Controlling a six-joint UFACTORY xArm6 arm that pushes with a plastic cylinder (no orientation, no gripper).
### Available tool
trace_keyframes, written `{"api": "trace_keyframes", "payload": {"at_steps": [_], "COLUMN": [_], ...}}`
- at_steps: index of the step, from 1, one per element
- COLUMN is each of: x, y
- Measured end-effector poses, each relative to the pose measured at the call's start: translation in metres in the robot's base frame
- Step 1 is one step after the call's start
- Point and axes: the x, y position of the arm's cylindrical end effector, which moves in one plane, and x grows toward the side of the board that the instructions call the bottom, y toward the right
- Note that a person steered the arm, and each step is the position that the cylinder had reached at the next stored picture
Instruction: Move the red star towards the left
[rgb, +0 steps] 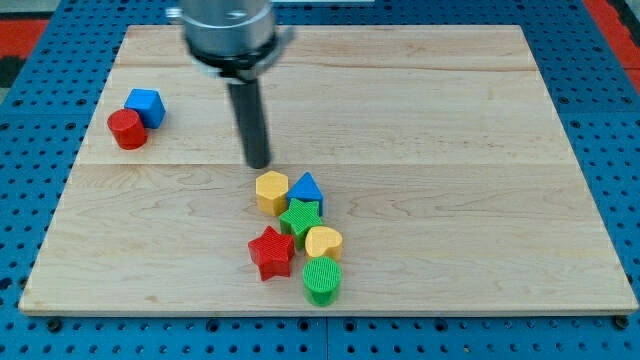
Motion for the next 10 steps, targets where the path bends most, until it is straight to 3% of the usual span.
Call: {"api": "trace_keyframes", "payload": {"at_steps": [3,4,5,6,7,8,10], "x": [0.017,0.052,0.085,0.126,0.136,0.12,0.116], "y": [0.146,0.139,0.085,0.082,0.053,-0.014,-0.033]}}
